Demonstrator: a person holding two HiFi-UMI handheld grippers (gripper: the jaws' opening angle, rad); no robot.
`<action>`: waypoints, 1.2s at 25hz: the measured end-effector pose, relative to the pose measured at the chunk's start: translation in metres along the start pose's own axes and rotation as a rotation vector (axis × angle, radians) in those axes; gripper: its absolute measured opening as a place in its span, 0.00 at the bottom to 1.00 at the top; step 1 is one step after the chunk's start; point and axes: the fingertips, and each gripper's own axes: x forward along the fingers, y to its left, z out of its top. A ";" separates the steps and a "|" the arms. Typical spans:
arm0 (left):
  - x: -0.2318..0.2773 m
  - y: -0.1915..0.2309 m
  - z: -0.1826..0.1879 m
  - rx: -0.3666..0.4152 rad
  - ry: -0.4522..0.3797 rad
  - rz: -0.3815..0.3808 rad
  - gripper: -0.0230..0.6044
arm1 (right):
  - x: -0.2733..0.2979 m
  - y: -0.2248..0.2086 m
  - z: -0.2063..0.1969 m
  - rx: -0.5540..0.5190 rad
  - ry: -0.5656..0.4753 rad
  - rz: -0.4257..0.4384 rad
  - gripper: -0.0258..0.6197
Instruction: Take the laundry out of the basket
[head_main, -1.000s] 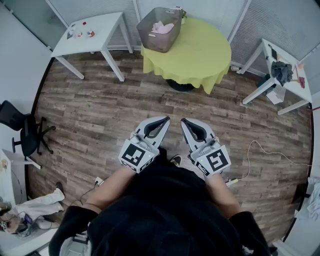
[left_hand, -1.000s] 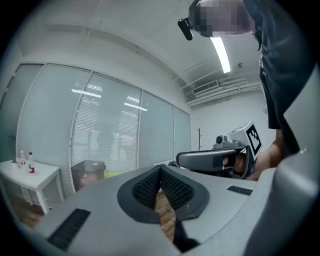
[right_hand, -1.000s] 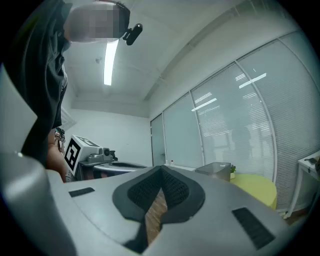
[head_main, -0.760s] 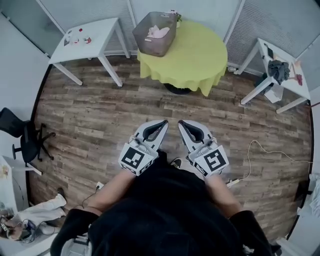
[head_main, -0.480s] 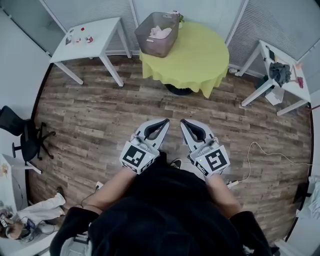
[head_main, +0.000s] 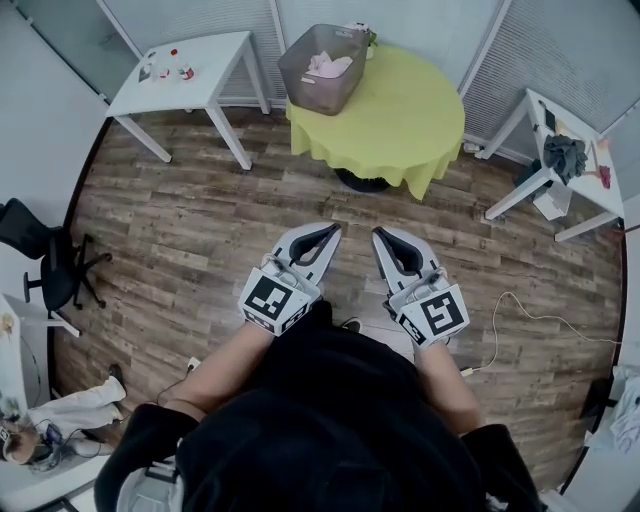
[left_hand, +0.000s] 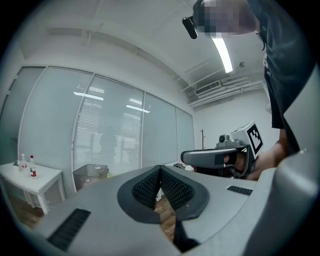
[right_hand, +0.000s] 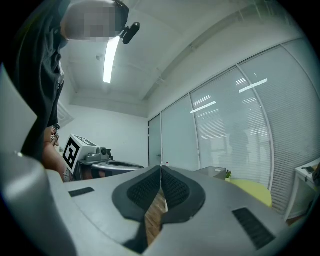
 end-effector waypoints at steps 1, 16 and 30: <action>0.002 0.001 0.003 -0.001 -0.003 0.001 0.04 | 0.001 -0.003 0.003 -0.003 -0.001 0.003 0.08; 0.033 0.027 0.003 -0.018 -0.001 0.026 0.04 | 0.037 -0.032 -0.002 0.014 0.015 0.045 0.08; 0.104 0.108 0.014 -0.013 -0.020 0.032 0.04 | 0.110 -0.106 0.000 0.004 0.028 0.040 0.08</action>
